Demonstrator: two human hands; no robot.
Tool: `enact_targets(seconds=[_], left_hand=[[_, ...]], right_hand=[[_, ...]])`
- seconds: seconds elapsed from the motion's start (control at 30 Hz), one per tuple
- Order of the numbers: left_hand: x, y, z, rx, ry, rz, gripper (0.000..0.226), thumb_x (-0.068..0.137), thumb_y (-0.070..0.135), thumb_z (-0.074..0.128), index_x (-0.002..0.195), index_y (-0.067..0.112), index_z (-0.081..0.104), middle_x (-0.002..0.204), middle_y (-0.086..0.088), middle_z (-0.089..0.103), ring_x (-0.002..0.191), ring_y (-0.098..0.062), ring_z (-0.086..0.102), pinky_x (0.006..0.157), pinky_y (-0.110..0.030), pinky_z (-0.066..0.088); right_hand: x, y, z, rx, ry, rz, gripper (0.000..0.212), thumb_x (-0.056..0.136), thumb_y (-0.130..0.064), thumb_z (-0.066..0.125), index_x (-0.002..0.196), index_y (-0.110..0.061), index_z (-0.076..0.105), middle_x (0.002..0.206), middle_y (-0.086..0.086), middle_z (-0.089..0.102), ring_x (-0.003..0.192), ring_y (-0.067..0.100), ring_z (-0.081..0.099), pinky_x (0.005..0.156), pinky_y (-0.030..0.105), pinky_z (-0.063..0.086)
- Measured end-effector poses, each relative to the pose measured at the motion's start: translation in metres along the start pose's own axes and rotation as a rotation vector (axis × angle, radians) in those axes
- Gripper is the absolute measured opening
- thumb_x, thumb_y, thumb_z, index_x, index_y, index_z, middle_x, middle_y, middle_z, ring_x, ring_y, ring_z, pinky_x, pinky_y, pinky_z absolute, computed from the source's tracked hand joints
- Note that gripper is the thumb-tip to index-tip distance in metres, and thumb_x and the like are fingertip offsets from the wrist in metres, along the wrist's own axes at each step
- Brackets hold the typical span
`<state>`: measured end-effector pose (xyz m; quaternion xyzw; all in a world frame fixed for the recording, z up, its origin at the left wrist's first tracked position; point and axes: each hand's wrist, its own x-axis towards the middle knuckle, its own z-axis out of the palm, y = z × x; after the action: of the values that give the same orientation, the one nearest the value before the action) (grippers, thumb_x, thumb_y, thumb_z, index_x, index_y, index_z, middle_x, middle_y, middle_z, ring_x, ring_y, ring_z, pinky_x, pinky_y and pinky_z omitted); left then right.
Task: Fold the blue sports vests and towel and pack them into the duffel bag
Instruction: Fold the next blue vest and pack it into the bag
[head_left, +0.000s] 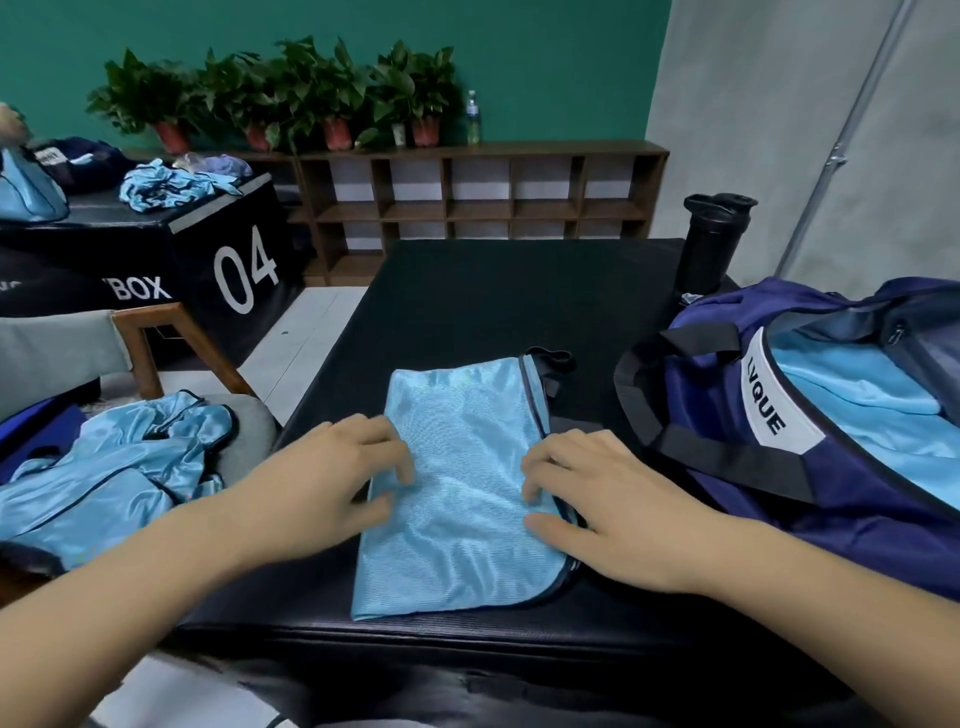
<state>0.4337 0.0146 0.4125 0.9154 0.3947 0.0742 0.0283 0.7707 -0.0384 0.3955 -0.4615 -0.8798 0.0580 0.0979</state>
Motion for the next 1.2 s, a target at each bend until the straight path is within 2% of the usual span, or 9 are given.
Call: enact_targets(seconds=[0.17, 0.33, 0.57, 0.67, 0.8, 0.93, 1.0, 1.1, 1.2], left_hand=[[-0.011, 0.044, -0.001, -0.142, -0.120, 0.111, 0.030, 0.091, 0.064, 0.064, 0.114, 0.043, 0.063, 0.111, 0.022, 0.054, 0.106, 0.003, 0.053, 0.092, -0.015, 0.043], [-0.018, 0.059, 0.007, -0.106, -0.218, 0.115, 0.049, 0.083, 0.073, 0.068, 0.122, 0.046, 0.053, 0.120, 0.021, 0.048, 0.105, 0.002, 0.051, 0.088, -0.021, 0.047], [-0.015, 0.059, 0.012, -0.068, -0.163, 0.186, 0.020, 0.087, 0.047, 0.062, 0.101, 0.038, 0.052, 0.107, 0.017, 0.047, 0.097, -0.002, 0.049, 0.079, -0.027, 0.049], [-0.015, 0.060, 0.016, -0.028, -0.141, 0.191, 0.016, 0.084, 0.044, 0.058, 0.096, 0.036, 0.052, 0.103, 0.016, 0.048, 0.091, -0.005, 0.050, 0.073, -0.030, 0.049], [-0.011, 0.059, 0.016, -0.059, -0.098, 0.146, 0.012, 0.085, 0.041, 0.055, 0.094, 0.034, 0.053, 0.095, 0.015, 0.054, 0.085, -0.005, 0.050, 0.076, -0.028, 0.049], [-0.007, 0.053, 0.005, -0.219, -0.081, 0.016, 0.008, 0.085, 0.039, 0.059, 0.090, 0.033, 0.057, 0.080, 0.013, 0.064, 0.072, -0.009, 0.056, 0.066, -0.026, 0.047], [-0.004, 0.049, 0.001, -0.301, -0.076, -0.030, 0.008, 0.087, 0.035, 0.063, 0.088, 0.033, 0.055, 0.075, 0.009, 0.064, 0.065, -0.013, 0.054, 0.062, -0.031, 0.047], [-0.003, 0.045, -0.003, -0.413, -0.076, -0.087, 0.014, 0.090, 0.029, 0.068, 0.087, 0.030, 0.054, 0.069, 0.000, 0.060, 0.057, -0.015, 0.045, 0.059, -0.039, 0.044], [-0.001, 0.042, -0.006, -0.515, -0.075, -0.130, 0.014, 0.093, 0.022, 0.068, 0.086, 0.025, 0.056, 0.070, -0.008, 0.056, 0.059, -0.020, 0.042, 0.058, -0.039, 0.040]], right_hand=[[-0.004, 0.008, -0.001, 0.013, -0.075, 0.014, 0.049, 0.104, -0.071, 0.036, 0.134, -0.037, 0.055, 0.131, -0.027, 0.046, 0.129, -0.002, 0.040, 0.114, 0.028, 0.030], [-0.007, 0.014, -0.008, 0.065, -0.142, 0.045, 0.059, 0.098, -0.080, 0.043, 0.142, -0.042, 0.050, 0.140, -0.033, 0.040, 0.134, -0.010, 0.034, 0.117, 0.025, 0.030], [-0.015, 0.014, -0.019, 0.061, -0.254, 0.032, 0.096, 0.074, -0.087, 0.071, 0.155, -0.048, 0.036, 0.159, -0.039, 0.018, 0.146, -0.016, 0.016, 0.121, 0.018, 0.018], [-0.015, 0.014, -0.020, 0.070, -0.254, 0.018, 0.089, 0.078, -0.077, 0.073, 0.154, -0.054, 0.033, 0.160, -0.039, 0.017, 0.147, -0.015, 0.017, 0.123, 0.021, 0.019], [-0.014, 0.014, -0.018, 0.070, -0.245, 0.008, 0.077, 0.083, -0.068, 0.069, 0.151, -0.056, 0.035, 0.156, -0.039, 0.021, 0.146, -0.007, 0.025, 0.124, 0.026, 0.023], [-0.015, 0.008, -0.015, 0.034, -0.231, -0.029, 0.073, 0.086, -0.058, 0.067, 0.152, -0.050, 0.037, 0.155, -0.035, 0.024, 0.141, -0.018, 0.011, 0.119, 0.011, 0.008], [-0.014, 0.006, -0.013, 0.029, -0.218, -0.041, 0.070, 0.087, -0.055, 0.066, 0.151, -0.047, 0.039, 0.152, -0.034, 0.027, 0.137, -0.022, 0.007, 0.116, 0.007, 0.003], [-0.014, 0.005, -0.007, 0.042, -0.145, -0.043, 0.062, 0.087, -0.059, 0.066, 0.143, -0.044, 0.044, 0.141, -0.030, 0.038, 0.136, -0.006, 0.026, 0.119, 0.014, 0.016], [-0.009, 0.003, -0.004, 0.016, -0.066, -0.031, 0.043, 0.091, -0.057, 0.066, 0.126, -0.040, 0.047, 0.116, -0.025, 0.045, 0.111, 0.000, 0.038, 0.105, 0.011, 0.024]])
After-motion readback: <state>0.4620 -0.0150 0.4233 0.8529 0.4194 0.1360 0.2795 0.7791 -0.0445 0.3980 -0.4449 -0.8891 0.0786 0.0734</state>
